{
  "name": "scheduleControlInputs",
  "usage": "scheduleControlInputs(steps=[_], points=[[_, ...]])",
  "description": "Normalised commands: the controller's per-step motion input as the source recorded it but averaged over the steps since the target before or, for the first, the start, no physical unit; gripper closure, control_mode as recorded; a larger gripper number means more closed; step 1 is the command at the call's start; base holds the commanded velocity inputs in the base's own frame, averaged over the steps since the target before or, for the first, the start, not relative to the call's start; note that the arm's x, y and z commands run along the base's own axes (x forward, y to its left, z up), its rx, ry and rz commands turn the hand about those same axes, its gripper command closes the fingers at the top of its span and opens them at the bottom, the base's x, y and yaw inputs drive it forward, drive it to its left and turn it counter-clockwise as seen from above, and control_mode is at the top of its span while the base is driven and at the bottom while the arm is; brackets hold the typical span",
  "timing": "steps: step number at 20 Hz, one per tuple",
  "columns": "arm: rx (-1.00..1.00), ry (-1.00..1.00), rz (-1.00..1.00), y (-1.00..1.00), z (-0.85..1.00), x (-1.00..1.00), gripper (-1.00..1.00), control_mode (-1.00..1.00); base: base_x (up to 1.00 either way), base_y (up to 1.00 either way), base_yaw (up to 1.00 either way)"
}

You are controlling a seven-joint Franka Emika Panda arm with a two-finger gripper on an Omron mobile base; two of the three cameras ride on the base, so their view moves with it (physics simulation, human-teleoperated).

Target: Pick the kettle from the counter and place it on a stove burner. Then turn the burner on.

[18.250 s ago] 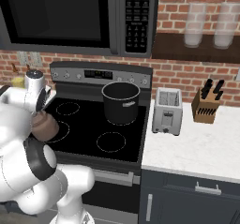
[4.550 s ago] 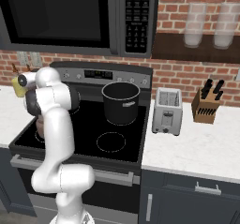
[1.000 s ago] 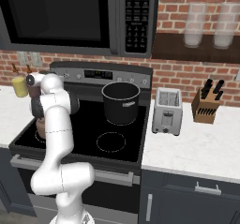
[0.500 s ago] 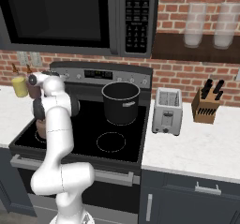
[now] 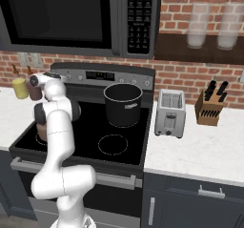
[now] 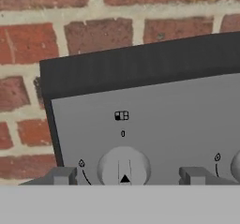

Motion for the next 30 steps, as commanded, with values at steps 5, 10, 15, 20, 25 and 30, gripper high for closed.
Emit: scheduleControlInputs(steps=[5,10,15,20,25,30], points=[[0.00,0.00,0.00,0.00,-0.02,0.05,-1.00,-1.00,0.00,0.00,0.00],[0.00,0.00,0.00,-0.02,0.00,0.00,-1.00,-1.00,0.00,0.00,0.00],[0.00,0.00,0.00,-0.01,0.00,0.00,-1.00,-1.00,0.00,0.00,0.00],[0.00,0.00,0.00,0.00,0.00,-0.09,-1.00,-1.00,0.00,0.00,0.00],[0.00,0.00,0.00,0.00,0.00,-0.35,-1.00,-1.00,0.00,0.00,0.00],[0.00,0.00,0.00,0.00,0.00,-0.08,-1.00,-1.00,0.00,0.00,0.00]])
